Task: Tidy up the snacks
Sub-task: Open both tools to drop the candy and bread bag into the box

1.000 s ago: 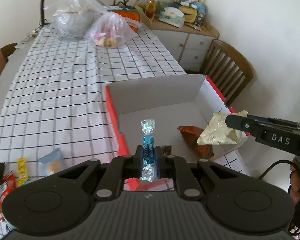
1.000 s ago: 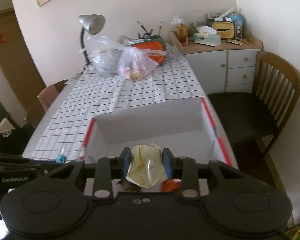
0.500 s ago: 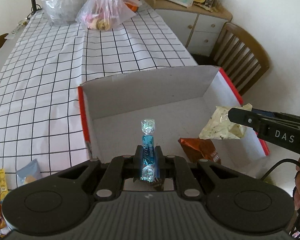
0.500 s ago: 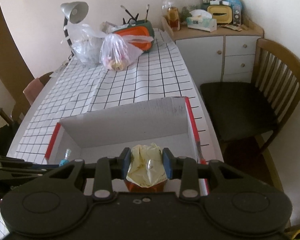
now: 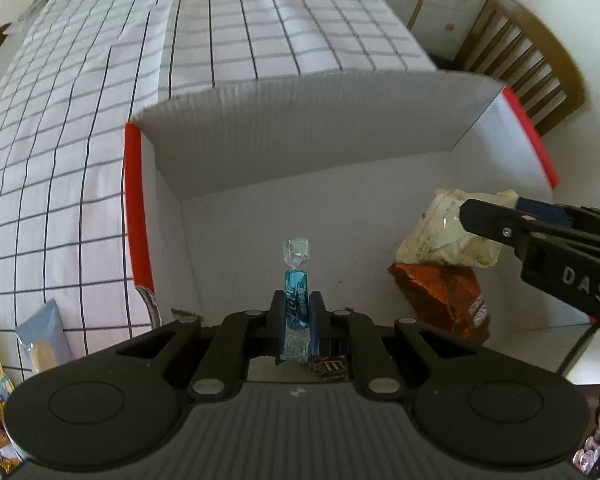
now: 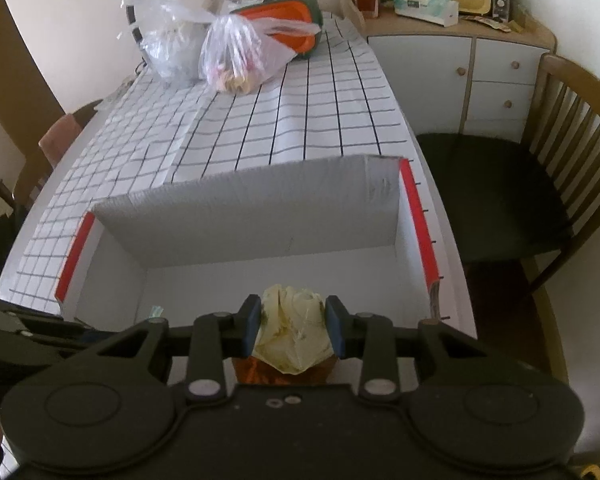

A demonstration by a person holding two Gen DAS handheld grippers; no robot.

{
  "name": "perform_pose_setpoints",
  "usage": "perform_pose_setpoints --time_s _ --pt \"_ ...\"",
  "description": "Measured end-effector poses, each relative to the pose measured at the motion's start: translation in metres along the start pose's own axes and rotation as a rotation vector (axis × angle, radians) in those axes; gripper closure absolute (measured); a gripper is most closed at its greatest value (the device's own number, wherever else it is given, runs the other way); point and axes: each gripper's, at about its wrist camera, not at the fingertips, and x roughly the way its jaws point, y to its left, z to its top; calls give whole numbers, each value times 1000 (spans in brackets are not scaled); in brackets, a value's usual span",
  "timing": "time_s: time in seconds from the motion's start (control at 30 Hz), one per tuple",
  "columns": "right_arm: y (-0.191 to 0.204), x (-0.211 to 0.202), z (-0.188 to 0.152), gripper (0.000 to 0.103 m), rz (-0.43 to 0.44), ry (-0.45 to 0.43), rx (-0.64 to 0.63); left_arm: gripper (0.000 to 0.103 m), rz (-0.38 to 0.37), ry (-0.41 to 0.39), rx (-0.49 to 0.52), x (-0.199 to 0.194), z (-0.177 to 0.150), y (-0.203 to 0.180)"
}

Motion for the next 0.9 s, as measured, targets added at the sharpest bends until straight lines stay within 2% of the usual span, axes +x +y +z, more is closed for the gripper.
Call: perform_pose_setpoints --time_s 0.2,0.33,0.47,0.77,0.9 --pt "-2 2 -3 66 -7 18 -1 92 12 33 5 11 0 -2" --pt "-2 1 -4 63 -4 19 4 92 16 24 11 11 0 -4" --pt "-2 -3 -6 62 -1 16 2 92 7 -4 13 3 -2 -5" --pt "5 -24 -10 48 -1 -18 -3 91 -23 -70 4 -23 -11 -1" --pt "10 -38 -12 42 6 -43 -7 87 -41 -108 1 -36 -18 1"
